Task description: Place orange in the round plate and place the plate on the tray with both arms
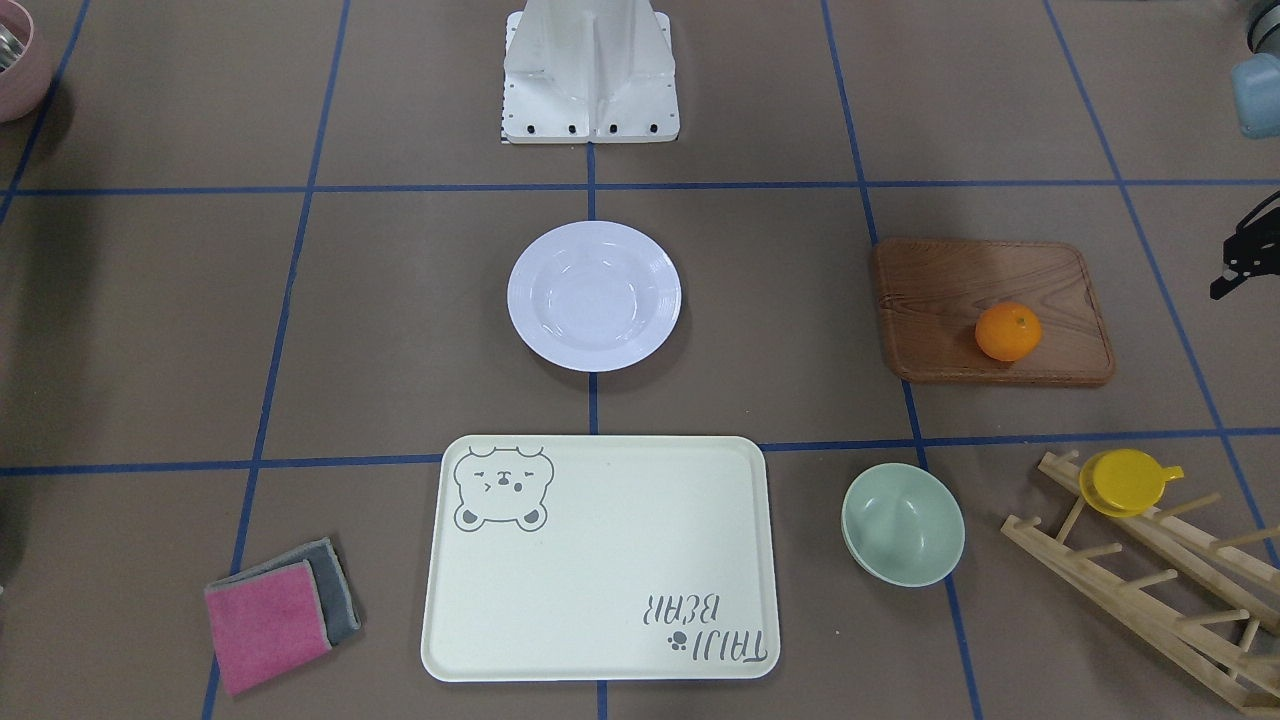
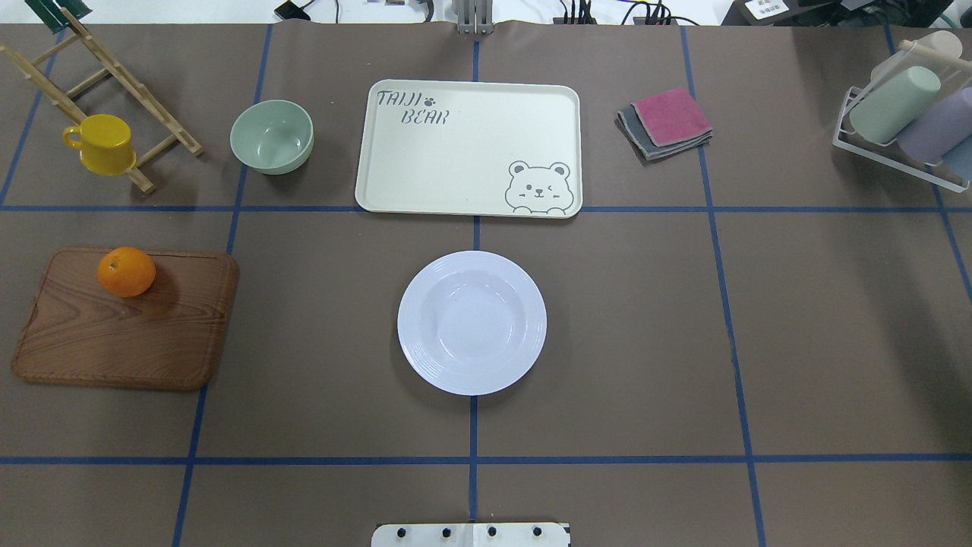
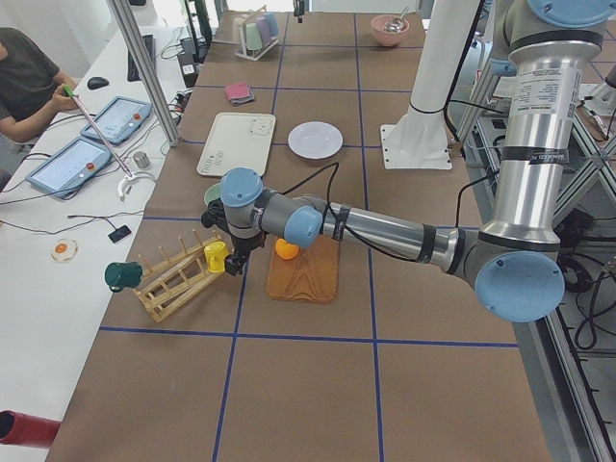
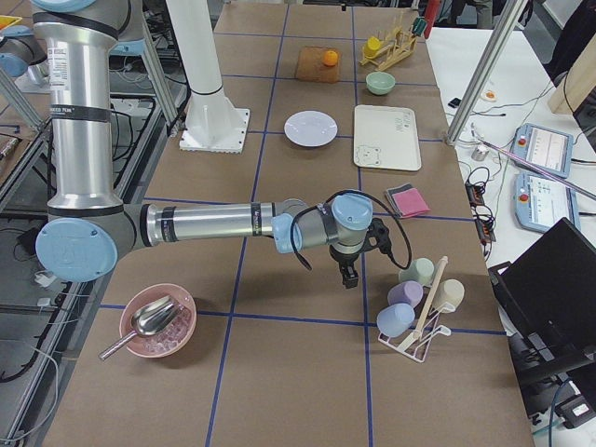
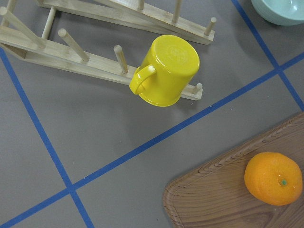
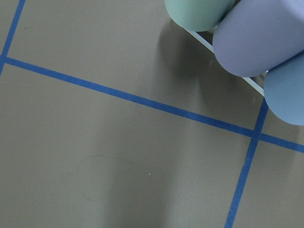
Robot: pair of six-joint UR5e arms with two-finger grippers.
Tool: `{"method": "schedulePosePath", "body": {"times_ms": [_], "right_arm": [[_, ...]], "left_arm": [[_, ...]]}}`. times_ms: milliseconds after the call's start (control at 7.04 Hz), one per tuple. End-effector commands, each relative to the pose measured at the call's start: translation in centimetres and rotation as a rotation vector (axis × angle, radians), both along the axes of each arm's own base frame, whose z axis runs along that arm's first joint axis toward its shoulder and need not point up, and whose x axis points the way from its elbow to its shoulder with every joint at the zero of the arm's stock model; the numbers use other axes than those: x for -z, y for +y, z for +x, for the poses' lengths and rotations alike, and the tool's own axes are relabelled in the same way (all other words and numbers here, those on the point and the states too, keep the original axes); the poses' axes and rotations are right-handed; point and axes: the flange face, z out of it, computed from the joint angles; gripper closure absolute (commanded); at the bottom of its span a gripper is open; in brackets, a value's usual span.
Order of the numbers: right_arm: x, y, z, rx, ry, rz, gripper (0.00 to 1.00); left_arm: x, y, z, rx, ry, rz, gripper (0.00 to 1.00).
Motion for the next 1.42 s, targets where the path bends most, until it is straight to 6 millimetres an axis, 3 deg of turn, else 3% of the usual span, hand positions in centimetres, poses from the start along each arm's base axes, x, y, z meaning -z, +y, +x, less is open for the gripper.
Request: {"method": "schedulePosePath", "body": {"times_ms": [0, 284, 426, 568, 710, 852, 995, 1137, 1279], "right_arm": [[0.8, -0.2, -0.7, 0.013, -0.004, 0.015, 0.00], [3.2, -1.5, -3.7, 0.026, -0.015, 0.014, 0.00], [5.4, -1.6, -5.6, -0.005, -0.028, -0.025, 0.00], [6.0, -1.5, -6.0, -0.002, -0.031, -0.020, 0.00], [6.1, -1.4, -6.7, 0.013, -0.030, -0.015, 0.00], [6.3, -1.4, -7.0, 0.018, -0.030, -0.008, 0.00], [6.5, -1.4, -7.0, 0.016, -0.038, 0.021, 0.00], [6.6, -1.4, -7.1, 0.018, -0.037, 0.034, 0.00], [6.5, -1.4, -7.4, 0.023, -0.035, 0.031, 0.00]], "left_arm": [[-0.6, 0.1, 0.0, 0.001, -0.002, -0.014, 0.00], [-0.6, 0.2, 0.0, -0.001, -0.002, -0.008, 0.00], [-0.6, 0.3, 0.0, -0.001, 0.000, -0.010, 0.01], [-0.1, 0.1, 0.6, -0.011, 0.002, 0.004, 0.00], [1.1, 0.4, 4.5, -0.063, 0.021, 0.074, 0.00], [1.4, 0.6, 7.5, -0.015, 0.027, -0.003, 0.01], [1.8, 1.1, 11.6, -0.018, -0.045, 0.031, 0.01], [1.8, 1.8, 14.7, -0.050, -0.058, 0.029, 0.01], [2.1, 2.3, 16.2, -0.080, -0.050, 0.032, 0.01]]}}
